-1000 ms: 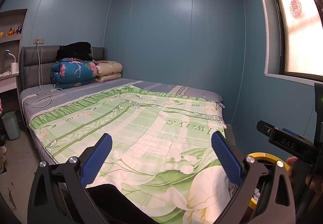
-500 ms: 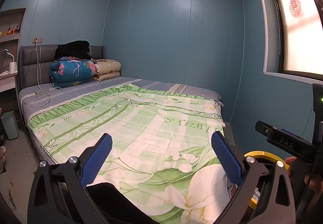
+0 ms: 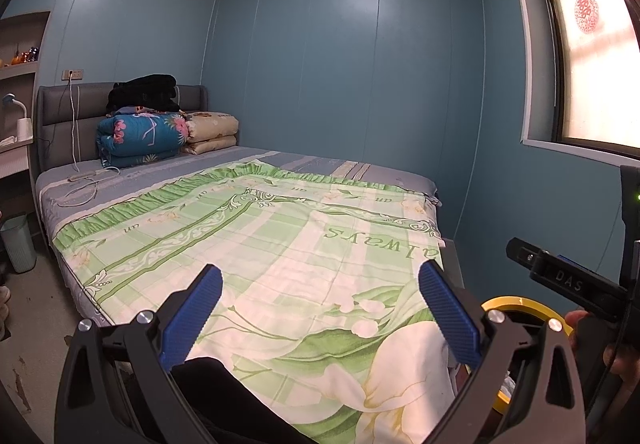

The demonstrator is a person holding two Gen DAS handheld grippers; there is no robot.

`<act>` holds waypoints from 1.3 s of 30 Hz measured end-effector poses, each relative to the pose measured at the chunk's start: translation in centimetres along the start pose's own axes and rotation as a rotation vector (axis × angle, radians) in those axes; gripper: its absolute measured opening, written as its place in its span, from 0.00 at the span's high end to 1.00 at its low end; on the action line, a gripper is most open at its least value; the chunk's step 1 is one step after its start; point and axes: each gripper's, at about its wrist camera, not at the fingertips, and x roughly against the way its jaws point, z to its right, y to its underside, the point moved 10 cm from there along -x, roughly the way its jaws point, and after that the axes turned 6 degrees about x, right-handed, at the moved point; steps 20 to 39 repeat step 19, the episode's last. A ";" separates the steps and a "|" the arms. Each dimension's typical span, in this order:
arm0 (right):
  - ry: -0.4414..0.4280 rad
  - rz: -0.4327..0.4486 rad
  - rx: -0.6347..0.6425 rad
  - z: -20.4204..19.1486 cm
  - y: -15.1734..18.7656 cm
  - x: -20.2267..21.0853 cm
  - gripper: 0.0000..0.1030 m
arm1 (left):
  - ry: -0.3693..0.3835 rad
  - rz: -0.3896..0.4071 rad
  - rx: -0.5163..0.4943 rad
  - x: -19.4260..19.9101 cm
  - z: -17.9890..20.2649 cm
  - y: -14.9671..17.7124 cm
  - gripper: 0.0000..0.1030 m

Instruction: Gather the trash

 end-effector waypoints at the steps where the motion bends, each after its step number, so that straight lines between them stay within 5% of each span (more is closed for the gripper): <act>1: 0.000 -0.002 -0.001 0.0 0.1 0.0 0.08 | 0.001 0.001 -0.002 0.0 0.1 0.0 0.08; 39: 0.007 -0.016 -0.011 -0.4 0.3 0.0 0.08 | 0.006 -0.016 -0.009 -0.4 0.1 0.4 0.08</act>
